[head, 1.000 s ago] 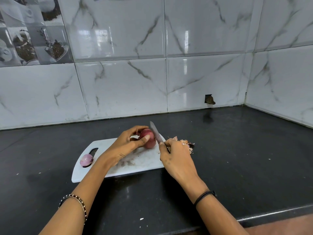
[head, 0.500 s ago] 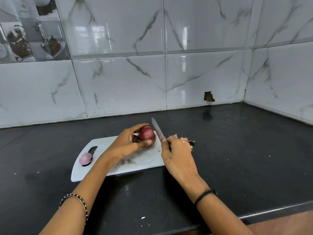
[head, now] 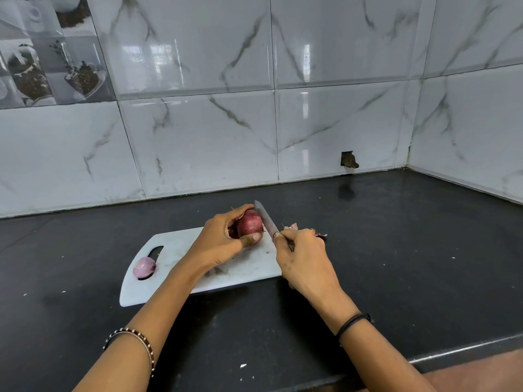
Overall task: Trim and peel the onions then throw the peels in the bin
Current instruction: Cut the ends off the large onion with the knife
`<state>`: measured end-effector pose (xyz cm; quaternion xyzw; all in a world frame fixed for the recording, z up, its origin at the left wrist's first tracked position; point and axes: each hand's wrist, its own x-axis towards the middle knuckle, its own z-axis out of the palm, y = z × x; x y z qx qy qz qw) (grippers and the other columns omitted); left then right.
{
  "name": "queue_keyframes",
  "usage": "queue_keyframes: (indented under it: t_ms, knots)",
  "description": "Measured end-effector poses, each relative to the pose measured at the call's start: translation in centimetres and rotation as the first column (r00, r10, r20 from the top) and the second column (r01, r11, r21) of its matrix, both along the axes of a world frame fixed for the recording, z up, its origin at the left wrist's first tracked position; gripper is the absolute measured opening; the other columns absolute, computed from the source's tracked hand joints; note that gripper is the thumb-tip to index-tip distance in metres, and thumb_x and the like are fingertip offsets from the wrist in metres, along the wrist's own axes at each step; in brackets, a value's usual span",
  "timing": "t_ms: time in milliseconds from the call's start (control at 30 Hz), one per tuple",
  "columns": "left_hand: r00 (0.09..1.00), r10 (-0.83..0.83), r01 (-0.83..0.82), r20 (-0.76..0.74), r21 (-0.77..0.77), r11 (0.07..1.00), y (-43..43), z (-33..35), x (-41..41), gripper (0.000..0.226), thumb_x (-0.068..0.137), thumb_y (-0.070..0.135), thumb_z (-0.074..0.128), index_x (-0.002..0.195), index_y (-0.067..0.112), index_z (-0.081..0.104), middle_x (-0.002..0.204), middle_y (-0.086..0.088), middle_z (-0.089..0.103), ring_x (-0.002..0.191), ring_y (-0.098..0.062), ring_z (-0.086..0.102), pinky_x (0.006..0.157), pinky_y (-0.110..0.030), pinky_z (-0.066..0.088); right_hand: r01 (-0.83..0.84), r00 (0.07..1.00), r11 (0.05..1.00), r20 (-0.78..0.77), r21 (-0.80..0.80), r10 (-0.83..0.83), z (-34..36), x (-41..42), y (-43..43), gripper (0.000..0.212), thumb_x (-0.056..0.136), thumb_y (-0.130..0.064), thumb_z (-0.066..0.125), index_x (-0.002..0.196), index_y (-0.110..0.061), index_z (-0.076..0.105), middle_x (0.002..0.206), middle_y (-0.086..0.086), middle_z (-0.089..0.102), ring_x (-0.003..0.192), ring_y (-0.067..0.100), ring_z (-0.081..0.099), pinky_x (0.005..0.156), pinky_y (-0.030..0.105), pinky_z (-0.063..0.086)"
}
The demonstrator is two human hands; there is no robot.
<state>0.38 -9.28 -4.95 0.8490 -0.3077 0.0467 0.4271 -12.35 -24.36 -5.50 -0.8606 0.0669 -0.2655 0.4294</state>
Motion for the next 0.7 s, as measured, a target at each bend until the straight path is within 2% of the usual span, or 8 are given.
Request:
queue_keyframes:
  t_ms: [133, 267, 333, 400, 500, 533, 633, 700]
  knots:
    - [1.000, 0.012, -0.013, 0.011, 0.021, 1.000, -0.4, 0.3, -0.3, 0.070, 0.082, 0.036, 0.084, 0.145, 0.038, 0.052, 0.129, 0.011, 0.067, 0.118, -0.006, 0.062, 0.102, -0.018, 0.044, -0.009, 1.000, 1.000, -0.019, 0.028, 0.010, 0.0, 0.0, -0.1, 0.040, 0.102, -0.019, 0.048, 0.068, 0.001, 0.051, 0.056, 0.008, 0.045, 0.046, 0.020, 0.037, 0.044, 0.029, 0.035]
    - [1.000, 0.016, -0.017, 0.007, 0.044, 0.999, -0.4, 0.3, -0.1, 0.072, 0.082, 0.040, 0.083, 0.146, 0.038, 0.050, 0.127, 0.010, 0.067, 0.118, -0.007, 0.063, 0.107, -0.028, 0.047, 0.011, 0.999, 1.000, -0.032, -0.014, -0.012, 0.2, 0.4, -0.1, 0.041, 0.101, -0.017, 0.047, 0.062, -0.006, 0.042, 0.060, 0.010, 0.044, 0.063, 0.023, 0.039, 0.053, 0.025, 0.032]
    - [1.000, 0.015, -0.016, 0.011, 0.057, 0.998, -0.3, 0.3, 0.0, 0.073, 0.082, 0.043, 0.083, 0.146, 0.038, 0.050, 0.125, 0.011, 0.068, 0.116, -0.007, 0.064, 0.106, -0.028, 0.048, 0.026, 1.000, 0.997, -0.015, -0.077, -0.027, 0.4, 0.4, 0.1, 0.043, 0.099, -0.013, 0.048, 0.058, -0.008, 0.036, 0.058, 0.008, 0.040, 0.060, 0.022, 0.035, 0.060, 0.025, 0.032]
    - [1.000, 0.019, -0.021, 0.020, 0.071, 0.997, -0.3, 0.4, 0.0, 0.073, 0.082, 0.046, 0.082, 0.147, 0.039, 0.050, 0.123, 0.012, 0.069, 0.115, -0.007, 0.064, 0.106, -0.030, 0.049, 0.031, 0.999, 0.993, -0.006, -0.115, -0.031, 0.9, 0.2, 0.4, 0.045, 0.099, -0.009, 0.048, 0.057, -0.008, 0.033, 0.054, 0.005, 0.034, 0.053, 0.018, 0.030, 0.058, 0.015, 0.027]
    - [1.000, 0.023, -0.024, 0.018, 0.066, 0.998, -0.3, 0.5, -0.2, 0.072, 0.083, 0.042, 0.082, 0.147, 0.036, 0.049, 0.123, 0.009, 0.069, 0.114, -0.009, 0.064, 0.105, -0.028, 0.048, 0.024, 0.999, 0.993, -0.026, -0.119, -0.028, 1.4, 0.1, 0.7, 0.045, 0.100, -0.009, 0.046, 0.057, -0.007, 0.031, 0.052, 0.003, 0.031, 0.053, 0.018, 0.029, 0.068, 0.016, 0.019]
    - [1.000, 0.020, -0.021, 0.018, 0.058, 0.998, -0.4, 0.6, -0.3, 0.072, 0.083, 0.041, 0.082, 0.148, 0.035, 0.049, 0.123, 0.009, 0.068, 0.114, -0.009, 0.064, 0.106, -0.029, 0.047, 0.025, 0.999, 0.993, -0.043, -0.119, -0.031, 1.4, 0.2, 0.8, 0.045, 0.101, -0.010, 0.045, 0.058, -0.008, 0.031, 0.053, 0.003, 0.032, 0.056, 0.019, 0.030, 0.068, 0.018, 0.019]
    - [1.000, 0.006, -0.007, 0.019, 0.060, 0.998, -0.5, 0.6, -0.5, 0.074, 0.083, 0.039, 0.082, 0.149, 0.033, 0.049, 0.128, 0.006, 0.068, 0.120, -0.011, 0.062, 0.111, -0.035, 0.045, 0.047, 0.993, 0.987, -0.098, -0.153, -0.063, 1.5, 1.0, 0.7, 0.044, 0.101, -0.015, 0.045, 0.061, -0.014, 0.029, 0.060, 0.002, 0.035, 0.062, 0.023, 0.031, 0.044, 0.019, 0.022]
    - [1.000, 0.010, -0.011, 0.021, 0.075, 0.997, -0.6, 0.5, -0.5, 0.076, 0.083, 0.040, 0.082, 0.150, 0.034, 0.047, 0.135, 0.002, 0.066, 0.129, -0.013, 0.058, 0.115, -0.036, 0.042, 0.055, 0.990, 0.983, -0.117, -0.173, -0.076, 1.6, 1.4, 0.6, 0.043, 0.101, -0.015, 0.046, 0.062, -0.014, 0.028, 0.060, 0.002, 0.034, 0.055, 0.020, 0.029, 0.039, 0.021, 0.017]
